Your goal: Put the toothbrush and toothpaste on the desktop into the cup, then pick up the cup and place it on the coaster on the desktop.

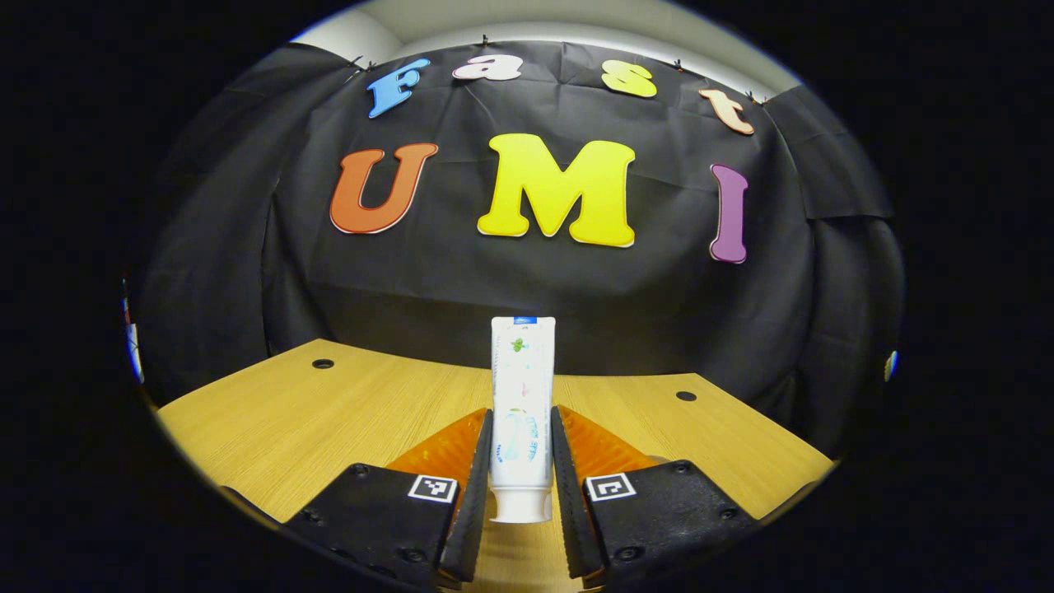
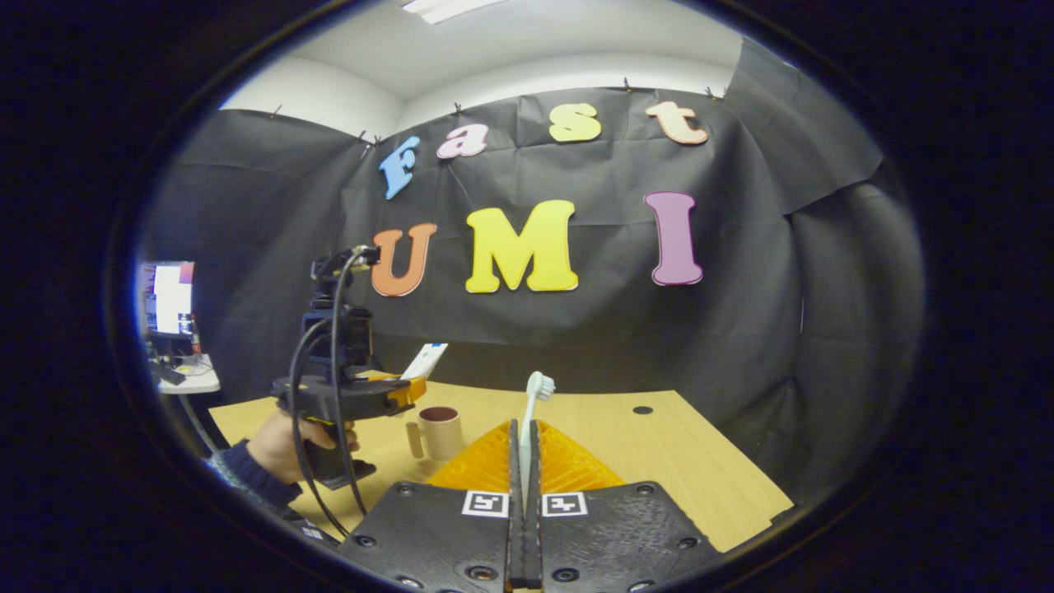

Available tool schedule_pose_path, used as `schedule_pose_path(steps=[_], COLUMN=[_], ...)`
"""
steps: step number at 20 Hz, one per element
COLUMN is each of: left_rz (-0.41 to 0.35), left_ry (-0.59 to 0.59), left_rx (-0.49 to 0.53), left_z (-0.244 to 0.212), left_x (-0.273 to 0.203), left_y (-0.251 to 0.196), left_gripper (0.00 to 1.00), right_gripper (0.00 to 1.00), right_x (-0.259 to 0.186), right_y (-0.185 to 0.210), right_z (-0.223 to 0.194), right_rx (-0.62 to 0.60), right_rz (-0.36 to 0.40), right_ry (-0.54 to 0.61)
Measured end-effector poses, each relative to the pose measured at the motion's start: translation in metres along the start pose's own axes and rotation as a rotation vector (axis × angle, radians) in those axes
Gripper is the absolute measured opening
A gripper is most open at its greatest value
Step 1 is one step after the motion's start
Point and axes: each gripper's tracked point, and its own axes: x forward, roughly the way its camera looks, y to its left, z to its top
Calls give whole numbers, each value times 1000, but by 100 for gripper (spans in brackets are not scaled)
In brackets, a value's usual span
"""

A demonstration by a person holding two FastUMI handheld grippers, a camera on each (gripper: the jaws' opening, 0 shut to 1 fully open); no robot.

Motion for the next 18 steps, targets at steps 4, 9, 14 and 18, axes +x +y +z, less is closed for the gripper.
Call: schedule_pose_path(steps=[4,9,14,18], left_rz=[-18,-2,-4,-9], left_ry=[10,29,40,34], left_rx=[20,-1,-1,-4], left_z=[-9,-18,-16,-14], left_x=[40,45,40,35], left_y=[0,6,1,1], left_gripper=[43,44,38,45], right_gripper=[0,0,0,0], right_x=[6,10,12,13], right_y=[-8,-11,-7,-5], right_z=[-1,-5,-8,-12], right_rx=[13,33,23,19], right_rz=[-11,-8,-4,-3], right_ry=[7,24,32,44])
